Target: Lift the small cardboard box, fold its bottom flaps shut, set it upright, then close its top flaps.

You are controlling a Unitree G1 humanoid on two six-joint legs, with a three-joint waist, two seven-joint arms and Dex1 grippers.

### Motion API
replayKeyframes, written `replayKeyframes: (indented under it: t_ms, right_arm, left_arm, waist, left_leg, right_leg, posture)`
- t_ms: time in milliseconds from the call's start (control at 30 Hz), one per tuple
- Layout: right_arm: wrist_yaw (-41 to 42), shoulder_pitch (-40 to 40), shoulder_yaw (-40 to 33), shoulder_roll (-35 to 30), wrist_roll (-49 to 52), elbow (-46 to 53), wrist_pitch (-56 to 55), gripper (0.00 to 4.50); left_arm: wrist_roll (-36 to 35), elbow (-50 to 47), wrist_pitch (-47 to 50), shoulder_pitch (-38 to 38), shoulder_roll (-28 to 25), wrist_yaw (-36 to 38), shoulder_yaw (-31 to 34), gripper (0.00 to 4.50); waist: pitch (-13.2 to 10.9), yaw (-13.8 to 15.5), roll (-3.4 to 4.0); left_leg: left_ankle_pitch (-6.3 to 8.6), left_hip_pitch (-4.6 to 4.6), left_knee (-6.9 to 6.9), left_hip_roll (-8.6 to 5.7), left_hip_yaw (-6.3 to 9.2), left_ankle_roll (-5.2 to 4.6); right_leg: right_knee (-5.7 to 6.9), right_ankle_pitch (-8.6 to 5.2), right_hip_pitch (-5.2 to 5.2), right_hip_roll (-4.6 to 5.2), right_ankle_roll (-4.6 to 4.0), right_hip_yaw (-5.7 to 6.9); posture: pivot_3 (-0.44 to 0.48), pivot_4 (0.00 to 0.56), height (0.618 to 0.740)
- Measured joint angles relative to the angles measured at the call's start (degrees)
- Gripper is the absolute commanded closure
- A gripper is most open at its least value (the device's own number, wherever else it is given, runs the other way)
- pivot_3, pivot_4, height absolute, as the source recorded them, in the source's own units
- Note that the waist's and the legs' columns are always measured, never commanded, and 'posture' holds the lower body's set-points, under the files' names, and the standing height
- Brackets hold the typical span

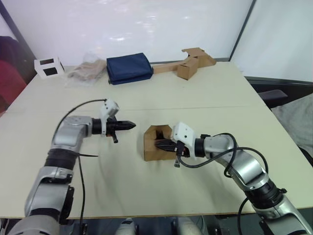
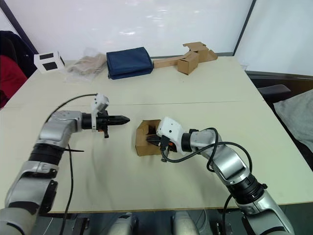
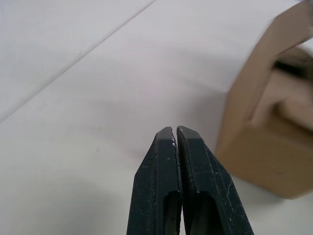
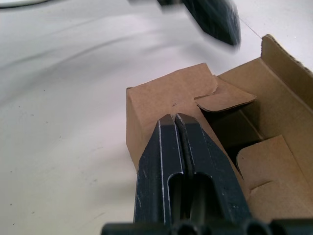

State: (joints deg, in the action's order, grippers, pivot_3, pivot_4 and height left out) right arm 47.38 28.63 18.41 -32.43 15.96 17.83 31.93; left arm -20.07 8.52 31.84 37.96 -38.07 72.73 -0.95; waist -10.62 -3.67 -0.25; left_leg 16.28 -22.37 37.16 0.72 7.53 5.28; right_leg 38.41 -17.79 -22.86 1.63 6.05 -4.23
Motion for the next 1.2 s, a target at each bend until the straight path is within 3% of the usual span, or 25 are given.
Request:
replayKeyframes:
  t_ms: [133, 267, 433, 667, 933, 1067, 1200]
  right_arm:
    - [0.3, -0.1, -0.6, 0.3, 0.0, -0.7, -0.3, 4.50]
    - [0.3, -0.1, -0.7, 1.1, -0.1, -1.2, -0.5, 4.50]
    - [0.2, -0.1, -0.6, 2.0, -0.2, -1.3, -0.8, 4.50]
    - [-0.1, 0.0, -1.0, 2.2, -0.6, -1.2, -0.4, 4.50]
    - [-0.2, 7.1, -12.3, 4.3, 12.7, 3.6, 10.1, 4.50]
    - [-3.6, 11.8, -11.8, 4.6, 9.1, -1.3, 8.7, 4.50]
    - [-5.1, 12.7, -5.3, 3.7, 1.0, -8.5, 6.1, 4.50]
  left_arm:
    - [-8.0, -16.0, 10.5, -6.8, -1.9, 0.0, 0.2, 4.41]
    - [-9.7, -20.0, 13.0, -9.9, -1.4, -3.0, -0.3, 4.41]
    - [-9.2, -18.6, 11.9, -9.6, 1.8, -6.6, -2.5, 4.41]
    - [-7.8, -15.8, 9.0, -9.4, 1.2, -5.7, -5.5, 4.41]
    - [-6.3, -11.2, 4.7, -7.9, 1.5, -5.1, -6.6, 4.41]
    - [-6.1, -10.5, 3.7, -7.9, 2.0, -5.1, -6.7, 4.41]
    - [-6.1, -10.3, 3.2, -7.9, 2.4, -5.3, -6.7, 4.41]
  waist:
    - [0.0, 0.2, 0.00]
    - [0.0, 0.1, 0.00]
    - [0.0, 0.4, 0.00]
    - [0.0, 0.4, 0.00]
    - [0.0, 0.7, 0.00]
    - [0.0, 0.8, 0.01]
    - [0.0, 1.0, 0.01]
  left_leg:
    - [0.00, 0.06, 0.05, 0.01, 0.01, 0.00]
    - [0.00, 0.08, 0.04, 0.01, 0.01, -0.01]
    - [0.00, 0.07, 0.05, 0.00, 0.00, -0.01]
    - [0.00, 0.07, 0.03, 0.00, 0.00, -0.01]
    - [0.00, 0.08, 0.03, 0.00, 0.00, -0.01]
    - [0.00, 0.09, 0.03, 0.00, -0.01, -0.01]
    - [0.00, 0.07, 0.02, 0.00, -0.04, -0.01]
  right_leg:
    - [0.06, 0.00, 0.07, -0.01, 0.00, 0.01]
    - [0.07, 0.00, 0.06, -0.04, 0.00, 0.01]
    - [0.05, 0.00, 0.06, -0.03, 0.00, 0.01]
    - [0.05, 0.00, 0.05, -0.04, -0.01, 0.01]
    - [0.03, 0.00, 0.07, -0.03, -0.01, 0.01]
    - [0.05, 0.00, 0.06, -0.03, -0.01, 0.01]
    - [0.03, 0.00, 0.03, -0.02, -0.01, 0.00]
  posture:
    - [0.000, 0.150, 0.740]
    - [0.000, 0.150, 0.740]
    - [0.000, 0.150, 0.740]
    - [0.000, 0.150, 0.740]
    - [0.000, 0.150, 0.740]
    - [0.000, 0.150, 0.740]
    - [0.000, 0.150, 0.740]
